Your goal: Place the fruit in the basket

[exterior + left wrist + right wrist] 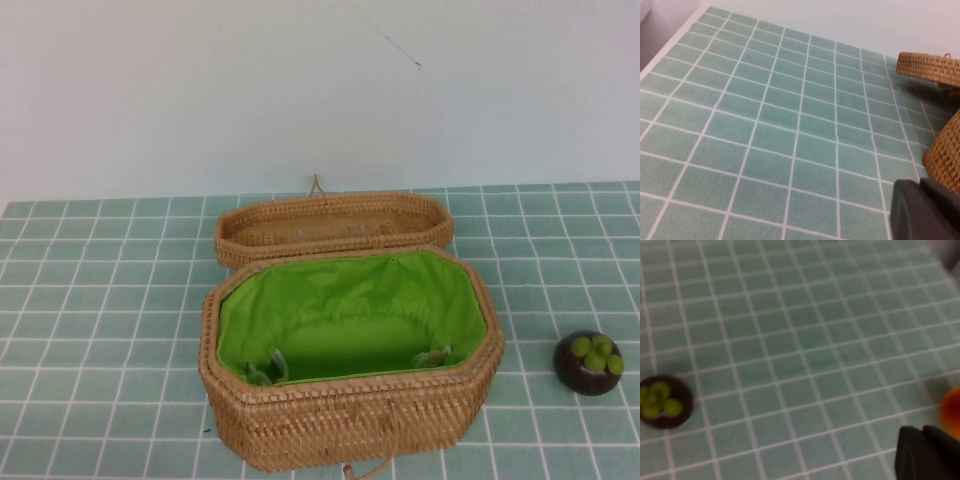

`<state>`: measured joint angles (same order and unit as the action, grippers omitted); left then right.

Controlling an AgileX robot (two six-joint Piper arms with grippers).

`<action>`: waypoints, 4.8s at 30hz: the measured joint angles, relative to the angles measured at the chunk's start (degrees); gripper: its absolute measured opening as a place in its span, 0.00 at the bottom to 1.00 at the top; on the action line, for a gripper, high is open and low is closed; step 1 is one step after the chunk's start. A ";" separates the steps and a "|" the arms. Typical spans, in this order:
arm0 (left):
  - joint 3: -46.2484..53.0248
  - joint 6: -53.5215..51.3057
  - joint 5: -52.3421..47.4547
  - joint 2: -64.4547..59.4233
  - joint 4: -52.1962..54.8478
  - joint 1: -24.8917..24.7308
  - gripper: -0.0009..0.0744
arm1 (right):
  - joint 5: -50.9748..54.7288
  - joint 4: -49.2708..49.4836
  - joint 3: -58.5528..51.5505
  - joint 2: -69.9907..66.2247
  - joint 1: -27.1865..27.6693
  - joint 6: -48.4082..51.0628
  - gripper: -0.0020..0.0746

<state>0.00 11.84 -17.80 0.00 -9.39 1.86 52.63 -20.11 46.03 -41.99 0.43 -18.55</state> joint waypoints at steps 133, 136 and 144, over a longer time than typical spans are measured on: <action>0.00 0.00 0.00 0.00 0.00 0.00 0.01 | 15.44 29.62 59.14 -83.52 -35.95 13.96 0.74; 0.00 0.00 0.00 0.00 0.00 0.00 0.01 | 15.44 29.62 59.14 -83.57 -35.95 13.16 0.83; 0.00 0.00 0.00 0.00 0.00 0.00 0.01 | 16.86 29.36 62.23 -83.66 -35.95 12.93 0.92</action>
<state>0.00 11.84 -17.80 0.00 -9.39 1.86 69.49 9.25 108.26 -125.64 -35.51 -5.61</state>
